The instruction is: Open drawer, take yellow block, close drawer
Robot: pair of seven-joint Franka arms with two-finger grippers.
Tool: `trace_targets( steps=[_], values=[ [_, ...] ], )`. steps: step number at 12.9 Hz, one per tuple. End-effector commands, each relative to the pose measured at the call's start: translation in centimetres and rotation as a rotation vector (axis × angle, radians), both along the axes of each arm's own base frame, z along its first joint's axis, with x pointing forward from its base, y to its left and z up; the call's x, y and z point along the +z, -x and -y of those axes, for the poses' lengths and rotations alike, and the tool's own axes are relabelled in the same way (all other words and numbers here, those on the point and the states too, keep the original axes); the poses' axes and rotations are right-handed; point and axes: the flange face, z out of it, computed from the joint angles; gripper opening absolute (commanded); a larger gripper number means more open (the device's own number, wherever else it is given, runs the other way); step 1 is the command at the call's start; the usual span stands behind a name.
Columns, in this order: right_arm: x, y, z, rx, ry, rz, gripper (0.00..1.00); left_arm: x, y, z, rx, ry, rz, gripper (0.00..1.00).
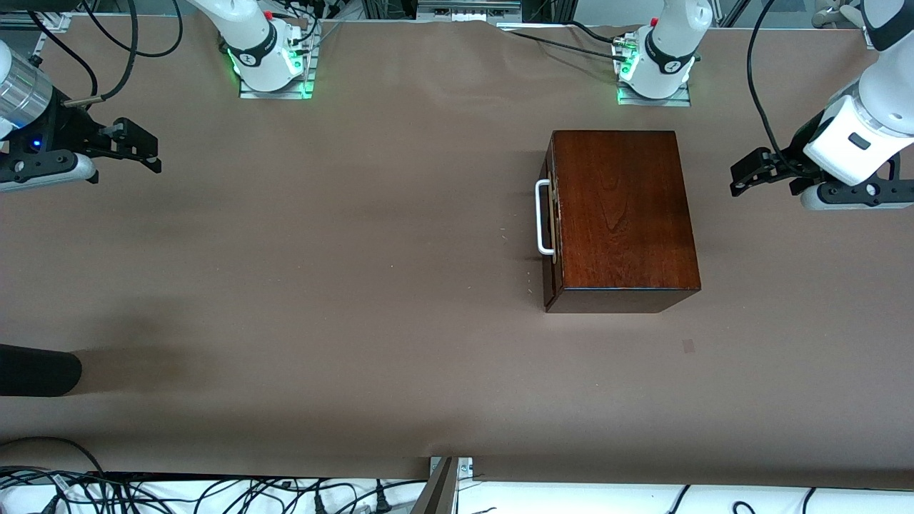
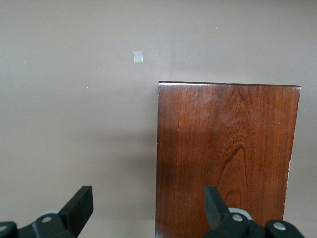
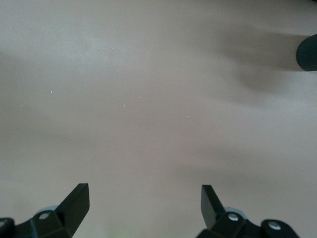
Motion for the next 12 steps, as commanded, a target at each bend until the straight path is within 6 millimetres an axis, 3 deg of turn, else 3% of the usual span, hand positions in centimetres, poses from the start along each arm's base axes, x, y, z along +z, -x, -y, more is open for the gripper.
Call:
trace_targets(
  steps=[1, 5, 6, 8, 10, 12],
  values=[
    [0.5, 0.1, 0.0, -0.009, -0.016, -0.003, 1.00, 0.2, -0.3, 0.9, -0.004, 0.012, -0.024, 1.00],
    [0.5, 0.1, 0.0, -0.007, -0.015, -0.004, 1.00, 0.0, 0.1, 1.3, -0.017, 0.008, -0.060, 1.00],
    [0.5, 0.1, 0.0, -0.007, -0.015, -0.004, 1.00, 0.1, 0.3, 2.4, -0.037, 0.010, -0.058, 1.00],
    [0.5, 0.1, 0.0, -0.006, -0.015, -0.004, 1.00, 0.1, 1.0, 6.6, -0.103, 0.010, -0.060, 1.00],
    [0.5, 0.1, 0.0, -0.006, -0.015, -0.004, 1.00, 0.0, 1.4, 9.3, -0.115, 0.023, -0.056, 1.00],
    [0.5, 0.1, 0.1, -0.003, -0.016, -0.004, 1.00, -0.9, 0.2, 14.6, -0.116, 0.033, -0.050, 1.00]
  ],
)
